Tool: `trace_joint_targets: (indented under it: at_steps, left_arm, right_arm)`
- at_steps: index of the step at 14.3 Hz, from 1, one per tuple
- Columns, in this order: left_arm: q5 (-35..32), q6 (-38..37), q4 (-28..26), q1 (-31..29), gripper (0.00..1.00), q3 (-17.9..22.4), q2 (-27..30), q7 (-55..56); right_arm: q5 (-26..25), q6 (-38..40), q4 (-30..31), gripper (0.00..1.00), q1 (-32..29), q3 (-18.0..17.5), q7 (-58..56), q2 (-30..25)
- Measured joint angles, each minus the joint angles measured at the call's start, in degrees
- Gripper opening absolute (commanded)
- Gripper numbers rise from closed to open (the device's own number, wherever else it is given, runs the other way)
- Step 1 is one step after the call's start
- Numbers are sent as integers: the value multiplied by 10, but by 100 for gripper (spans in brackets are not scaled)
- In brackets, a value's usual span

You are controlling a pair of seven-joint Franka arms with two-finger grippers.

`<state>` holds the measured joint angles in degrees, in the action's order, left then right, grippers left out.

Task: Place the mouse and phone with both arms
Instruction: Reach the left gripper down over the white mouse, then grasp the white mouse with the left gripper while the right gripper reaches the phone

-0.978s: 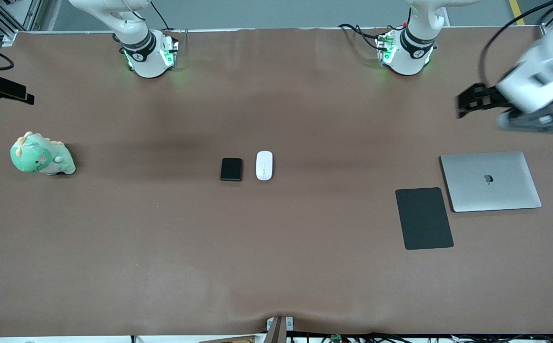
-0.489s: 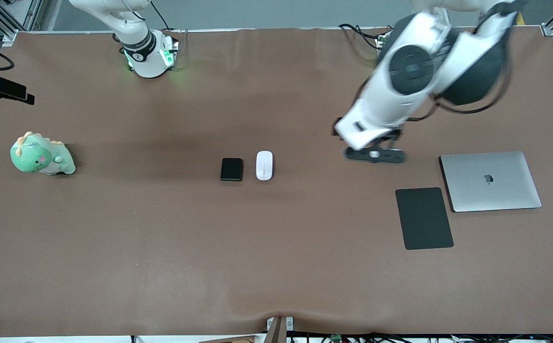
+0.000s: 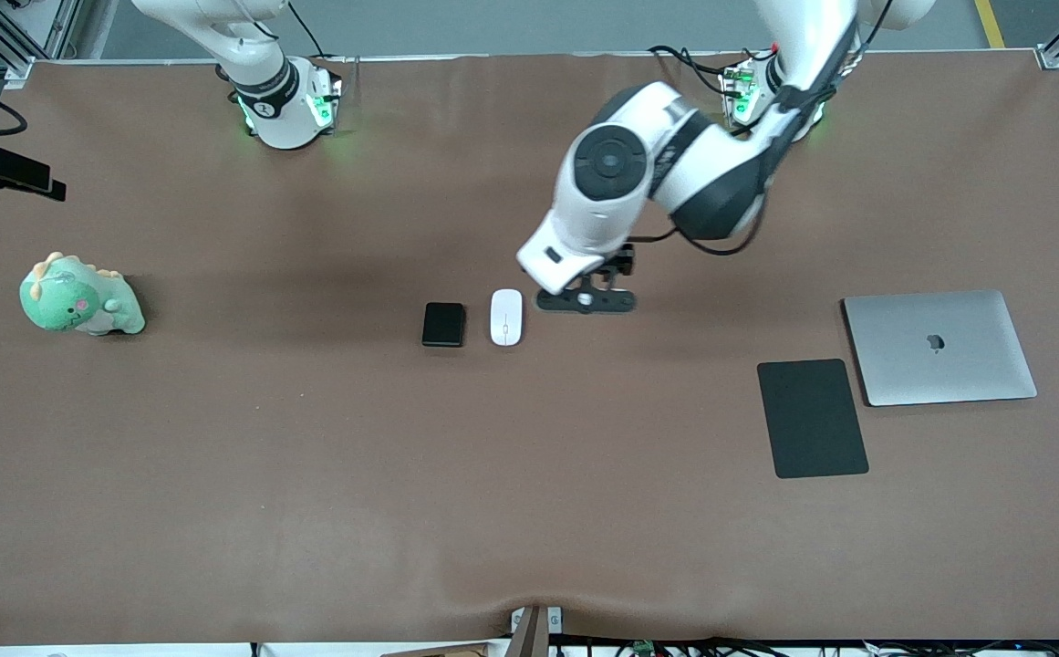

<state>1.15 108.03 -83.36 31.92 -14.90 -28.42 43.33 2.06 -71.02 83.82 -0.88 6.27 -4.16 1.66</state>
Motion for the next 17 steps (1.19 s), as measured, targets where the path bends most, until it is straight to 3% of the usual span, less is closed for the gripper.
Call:
trace_joint_targets:
  at_steps: [8, 11, 17]
  left_arm:
    - [-43, 118, 0, 61, 100, 3, -84, 89]
    - [-72, 183, 0, 73, 100, 3, -114, 123]
    - [-128, 216, 0, 84, 100, 6, -160, 133]
  right_arm:
    - [0, -7, -1, 100, 0, -2, 0, 10]
    - [0, -9, 0, 100, 0, -3, 0, 36]
    - [1, -12, 1, 100, 3, -7, -2, 100]
